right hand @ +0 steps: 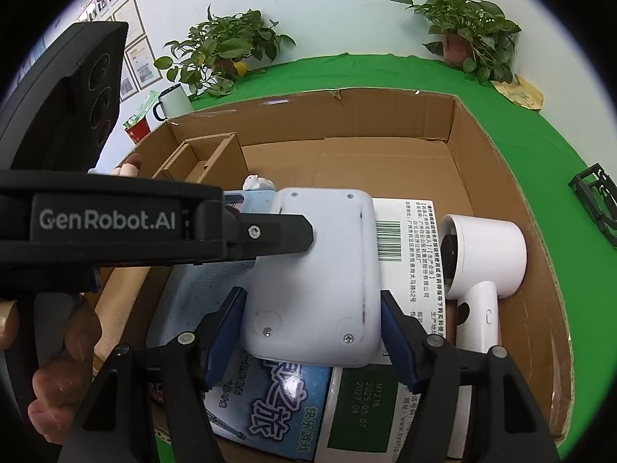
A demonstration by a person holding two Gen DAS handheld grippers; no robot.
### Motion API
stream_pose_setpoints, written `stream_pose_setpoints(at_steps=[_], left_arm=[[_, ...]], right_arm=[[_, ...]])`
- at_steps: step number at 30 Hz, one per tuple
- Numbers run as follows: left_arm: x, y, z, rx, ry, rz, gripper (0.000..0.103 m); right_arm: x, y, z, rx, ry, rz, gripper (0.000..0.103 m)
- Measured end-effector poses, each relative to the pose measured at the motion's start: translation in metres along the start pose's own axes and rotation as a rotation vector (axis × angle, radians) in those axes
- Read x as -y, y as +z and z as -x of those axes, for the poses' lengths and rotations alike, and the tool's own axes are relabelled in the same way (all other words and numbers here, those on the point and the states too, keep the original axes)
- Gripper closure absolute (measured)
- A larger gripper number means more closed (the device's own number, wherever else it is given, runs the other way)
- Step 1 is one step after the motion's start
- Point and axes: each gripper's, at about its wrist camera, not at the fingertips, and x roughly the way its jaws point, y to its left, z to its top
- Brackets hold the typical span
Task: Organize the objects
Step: 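Carry the power bank with the right tool and lay it beside the phone case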
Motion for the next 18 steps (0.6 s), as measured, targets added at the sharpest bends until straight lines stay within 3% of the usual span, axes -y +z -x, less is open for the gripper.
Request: stream_pose_setpoints(at_steps=[6,8,9,10,13,16,17,18], left_arm=[[0.006,-0.003,0.018,0.024,0.034,-0.035,0.076],[0.014,-0.007,0.037,0.061,0.036,-0.061,0.072],[0.019,-0.010,0.046,0.085,0.055,-0.085,0.070],[0.025,-0.015,0.059,0.128,0.090,-0.118,0.062],[0.039,-0.040,0.100,0.295,0.211,-0.218,0.037],[0.052,-0.075,0.135,0.492,0.368,-0.305,0.007],[0.056,-0.086,0.141,0.540,0.411,-0.326,0.000],[0.058,-0.100,0.145,0.585,0.467,-0.343,0.000]], right_arm=[[0.000,0.000,0.002,-0.008,0.029,0.006,0.032],[0.002,0.001,0.004,-0.011,0.049,-0.004,0.020],[0.001,0.000,0.007,-0.005,0.054,0.001,0.019],[0.000,-0.002,0.012,0.006,0.049,0.019,0.018],[-0.005,-0.013,0.032,0.075,0.000,0.075,0.001],[-0.011,-0.029,0.050,0.159,-0.048,0.112,0.001],[-0.012,-0.034,0.055,0.187,-0.054,0.109,0.001],[-0.011,-0.040,0.059,0.212,-0.054,0.096,0.001]])
